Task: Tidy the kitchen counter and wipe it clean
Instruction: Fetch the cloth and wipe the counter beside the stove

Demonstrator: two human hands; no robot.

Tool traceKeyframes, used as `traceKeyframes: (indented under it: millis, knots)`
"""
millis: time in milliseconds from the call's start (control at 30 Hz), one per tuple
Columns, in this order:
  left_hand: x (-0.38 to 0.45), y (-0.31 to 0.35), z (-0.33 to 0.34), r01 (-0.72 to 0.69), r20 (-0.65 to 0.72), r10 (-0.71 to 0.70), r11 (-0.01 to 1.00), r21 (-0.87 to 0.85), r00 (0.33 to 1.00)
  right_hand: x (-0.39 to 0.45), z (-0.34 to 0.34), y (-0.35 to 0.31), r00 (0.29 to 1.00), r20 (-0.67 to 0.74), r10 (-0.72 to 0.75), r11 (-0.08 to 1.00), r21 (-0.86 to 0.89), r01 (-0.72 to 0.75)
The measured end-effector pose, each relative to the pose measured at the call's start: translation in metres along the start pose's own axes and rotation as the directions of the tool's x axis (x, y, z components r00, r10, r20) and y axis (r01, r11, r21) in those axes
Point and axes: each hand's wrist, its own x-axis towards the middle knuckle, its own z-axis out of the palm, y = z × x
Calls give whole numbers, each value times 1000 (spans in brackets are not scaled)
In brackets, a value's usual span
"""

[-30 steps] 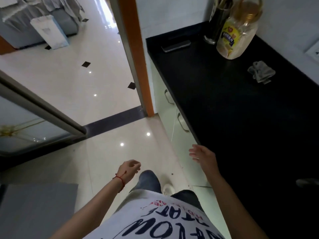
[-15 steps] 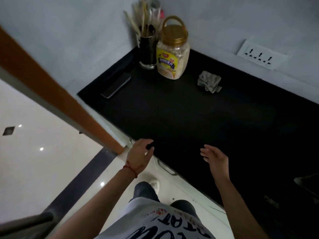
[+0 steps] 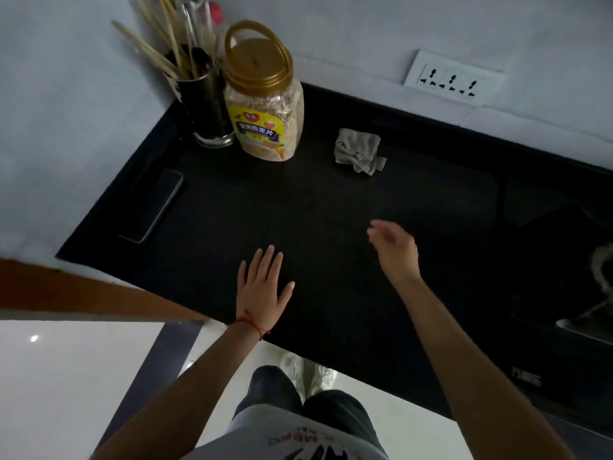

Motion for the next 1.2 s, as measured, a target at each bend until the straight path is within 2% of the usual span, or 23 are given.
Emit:
traceKeyframes:
  millis: [233,300,367,467,633,900,1067,1200]
  knots:
    - [1,-3,11,-26,-85,29,999,28,996,93,30,-36,973,-90,-214,948,-258,185]
    - [2,-2,11,-13,-90,15,1000,18,996,114,41,-40,934,-53,-354,864,-400,305]
    - [2,-2,12,-5,-106,6,1000,8,994,134,51,-43,889,30,-456,732,-556,394]
    - [3,-3,13,-4,-139,2,1000,-18,990,161,60,-46,873,122,-472,606,-674,422]
    - [4,-4,16,-14,-164,6,999,-47,986,183,65,-49,876,132,-464,572,-710,411]
    - [4,-3,14,-6,-174,-4,998,-56,985,186,54,-49,831,145,-537,529,-710,466]
    - [3,-3,13,1,-174,-8,999,-41,985,161,42,-45,842,131,-524,580,-669,465]
    - [3,-4,12,8,-144,-10,1000,-12,989,108,25,-29,848,42,-529,674,-586,449]
